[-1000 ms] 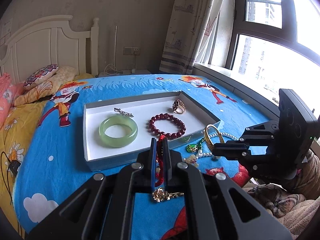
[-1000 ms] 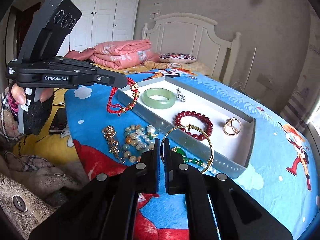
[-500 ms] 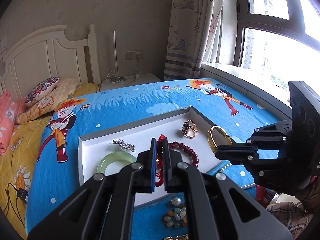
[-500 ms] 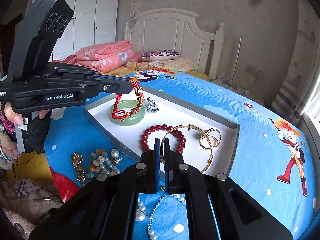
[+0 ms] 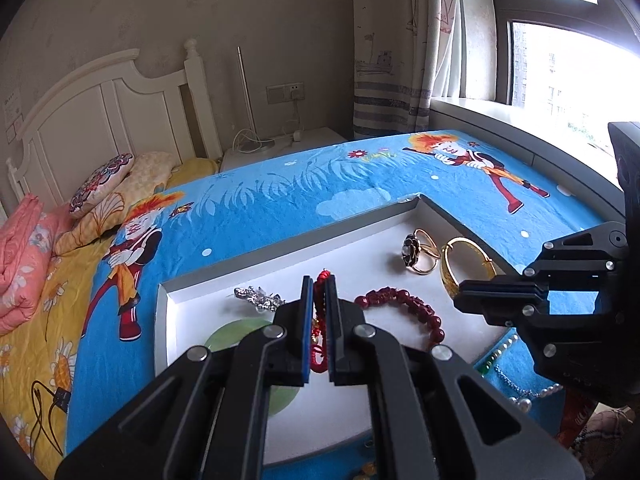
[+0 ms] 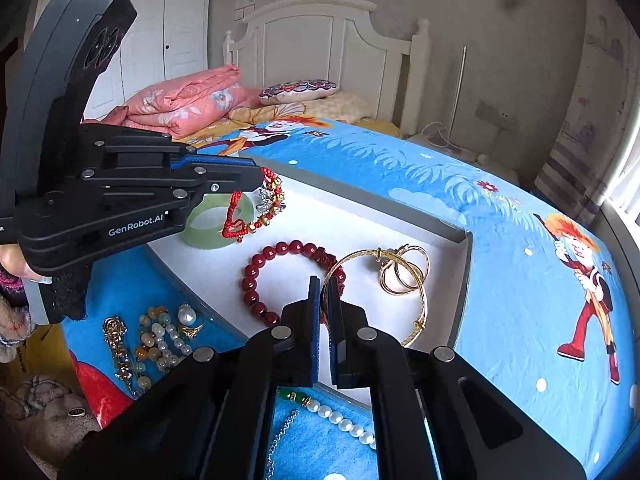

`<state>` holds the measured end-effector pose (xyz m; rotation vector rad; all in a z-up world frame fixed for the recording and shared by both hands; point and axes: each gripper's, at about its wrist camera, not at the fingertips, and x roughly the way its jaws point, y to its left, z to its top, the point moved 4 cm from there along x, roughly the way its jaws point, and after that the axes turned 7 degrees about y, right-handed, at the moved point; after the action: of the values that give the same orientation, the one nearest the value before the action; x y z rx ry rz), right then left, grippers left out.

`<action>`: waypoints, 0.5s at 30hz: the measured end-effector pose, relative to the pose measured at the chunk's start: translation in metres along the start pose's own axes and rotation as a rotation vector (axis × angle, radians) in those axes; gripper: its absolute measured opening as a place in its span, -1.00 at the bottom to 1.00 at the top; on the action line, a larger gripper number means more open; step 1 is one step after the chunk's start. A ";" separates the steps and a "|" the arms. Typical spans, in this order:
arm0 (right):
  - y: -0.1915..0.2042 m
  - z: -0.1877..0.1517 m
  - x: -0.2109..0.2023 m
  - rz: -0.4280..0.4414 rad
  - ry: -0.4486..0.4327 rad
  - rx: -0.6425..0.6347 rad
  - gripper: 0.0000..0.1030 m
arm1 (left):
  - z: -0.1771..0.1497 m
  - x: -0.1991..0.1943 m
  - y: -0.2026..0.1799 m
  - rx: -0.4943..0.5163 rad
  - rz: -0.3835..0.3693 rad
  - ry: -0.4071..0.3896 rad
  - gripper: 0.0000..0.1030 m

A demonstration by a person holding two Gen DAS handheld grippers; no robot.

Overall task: Organize jewelry
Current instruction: 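Place the gold bangle in the tray with the right tool while the left tool lowers the necklace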

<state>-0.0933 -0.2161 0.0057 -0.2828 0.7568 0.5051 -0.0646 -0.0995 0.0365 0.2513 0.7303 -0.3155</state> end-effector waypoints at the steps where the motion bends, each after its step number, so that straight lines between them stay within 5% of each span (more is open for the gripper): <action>1: -0.002 0.000 0.002 0.006 0.006 0.006 -0.92 | 0.002 0.003 -0.001 0.006 0.006 0.003 -0.90; 9: -0.010 -0.001 0.011 0.064 0.045 0.060 -0.88 | 0.014 0.022 -0.003 0.031 0.094 0.027 -0.84; 10: -0.012 -0.001 0.012 0.071 0.046 0.076 -0.87 | 0.013 0.024 -0.002 0.024 0.111 0.031 -0.72; 13: -0.020 -0.002 0.010 0.093 0.036 0.122 -0.87 | 0.010 0.022 0.002 0.003 0.125 0.015 0.14; 15: -0.021 -0.002 0.008 0.094 0.030 0.129 -0.87 | 0.008 0.022 0.004 0.002 0.134 0.017 0.18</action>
<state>-0.0779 -0.2321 -0.0003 -0.1357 0.8306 0.5395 -0.0431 -0.1030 0.0278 0.3032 0.7258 -0.1872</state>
